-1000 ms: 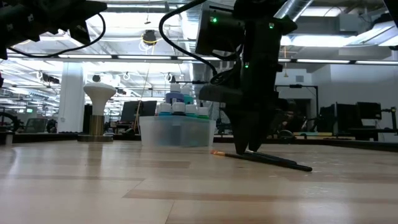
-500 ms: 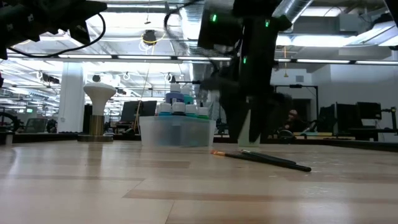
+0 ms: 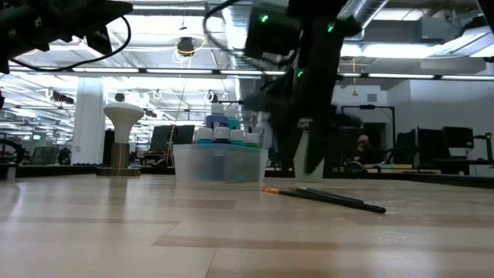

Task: Pick & Place Paint Supplies
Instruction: Put the black paint brush into the green cup

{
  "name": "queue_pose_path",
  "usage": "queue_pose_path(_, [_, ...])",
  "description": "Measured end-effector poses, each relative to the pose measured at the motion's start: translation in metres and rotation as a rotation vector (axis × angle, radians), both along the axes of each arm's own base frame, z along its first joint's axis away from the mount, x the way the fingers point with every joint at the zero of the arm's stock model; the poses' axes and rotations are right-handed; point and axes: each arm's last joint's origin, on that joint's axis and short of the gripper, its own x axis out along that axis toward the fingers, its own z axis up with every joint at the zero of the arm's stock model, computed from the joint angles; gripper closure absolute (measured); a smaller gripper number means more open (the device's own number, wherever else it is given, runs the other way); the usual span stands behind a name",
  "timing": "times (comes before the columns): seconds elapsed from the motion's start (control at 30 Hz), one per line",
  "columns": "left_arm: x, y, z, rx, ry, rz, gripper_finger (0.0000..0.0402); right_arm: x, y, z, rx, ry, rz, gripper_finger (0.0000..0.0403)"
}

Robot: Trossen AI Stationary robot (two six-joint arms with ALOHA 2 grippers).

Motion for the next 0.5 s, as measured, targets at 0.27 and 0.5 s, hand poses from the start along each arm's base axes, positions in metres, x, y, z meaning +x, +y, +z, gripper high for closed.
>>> queue_pose_path(0.27, [0.002, 0.0, -0.001, 0.001, 0.007, 0.0, 0.0401, 0.003, 0.011, -0.02, 0.026, 0.034, 0.004, 0.0195])
queue_pose_path(0.5, [0.005, -0.001, -0.004, 0.006, 0.04, 0.002, 0.0401, 0.004, 0.016, -0.022, 0.039, 0.027, 0.014, 0.0202])
